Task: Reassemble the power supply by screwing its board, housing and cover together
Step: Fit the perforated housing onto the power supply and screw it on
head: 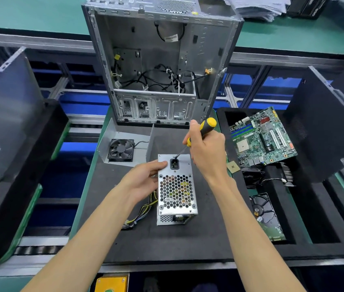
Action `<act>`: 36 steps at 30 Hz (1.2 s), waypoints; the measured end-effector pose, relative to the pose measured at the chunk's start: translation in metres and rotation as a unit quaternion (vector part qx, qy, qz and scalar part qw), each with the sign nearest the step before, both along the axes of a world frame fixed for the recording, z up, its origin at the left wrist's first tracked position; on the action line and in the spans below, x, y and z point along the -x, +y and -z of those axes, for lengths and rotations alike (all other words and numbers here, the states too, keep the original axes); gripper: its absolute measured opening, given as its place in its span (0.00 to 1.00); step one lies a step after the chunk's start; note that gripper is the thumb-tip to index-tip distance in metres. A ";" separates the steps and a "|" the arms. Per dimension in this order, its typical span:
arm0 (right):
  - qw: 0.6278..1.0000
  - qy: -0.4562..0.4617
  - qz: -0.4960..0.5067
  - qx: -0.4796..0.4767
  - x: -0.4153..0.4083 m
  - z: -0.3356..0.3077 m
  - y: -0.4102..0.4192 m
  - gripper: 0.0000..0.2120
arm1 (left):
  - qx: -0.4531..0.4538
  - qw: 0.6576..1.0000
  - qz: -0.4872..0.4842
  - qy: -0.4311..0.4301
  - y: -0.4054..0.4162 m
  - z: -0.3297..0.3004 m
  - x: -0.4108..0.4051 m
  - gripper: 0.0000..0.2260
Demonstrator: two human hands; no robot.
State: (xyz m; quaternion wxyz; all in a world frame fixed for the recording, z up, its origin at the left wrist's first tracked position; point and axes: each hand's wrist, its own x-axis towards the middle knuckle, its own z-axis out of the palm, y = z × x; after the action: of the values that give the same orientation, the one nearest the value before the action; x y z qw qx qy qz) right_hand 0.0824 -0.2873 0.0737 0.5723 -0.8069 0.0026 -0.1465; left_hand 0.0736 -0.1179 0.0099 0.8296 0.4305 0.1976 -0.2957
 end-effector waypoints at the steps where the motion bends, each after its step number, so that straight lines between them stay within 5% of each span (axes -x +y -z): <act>1: 1.000 -0.001 -0.001 0.005 -0.001 0.000 0.000 0.28 | -0.003 1.000 0.000 -0.001 -0.001 -0.001 0.000 0.14; 10: 1.000 -0.008 -0.011 0.028 -0.010 -0.002 0.001 0.28 | -0.007 1.000 -0.004 -0.003 -0.005 -0.006 0.000 0.12; 22: 0.973 0.015 -0.010 0.228 -0.029 -0.013 0.007 0.32 | -0.006 1.000 0.000 -0.009 -0.004 -0.005 0.001 0.11; 27: 0.986 0.001 -0.145 -0.079 -0.028 -0.015 0.026 0.10 | 0.000 1.000 0.000 -0.015 -0.007 -0.005 0.002 0.09; 36: 0.975 -0.035 -0.131 -0.176 -0.020 -0.015 0.038 0.19 | 0.001 1.000 -0.017 -0.009 -0.005 -0.006 0.005 0.11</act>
State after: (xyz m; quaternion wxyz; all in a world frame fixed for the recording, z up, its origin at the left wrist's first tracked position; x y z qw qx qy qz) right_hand 0.1021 -0.2491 0.0888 0.7194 -0.6810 -0.0973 -0.0958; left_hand 0.0684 -0.1230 0.0156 0.8365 0.4290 0.1971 -0.2782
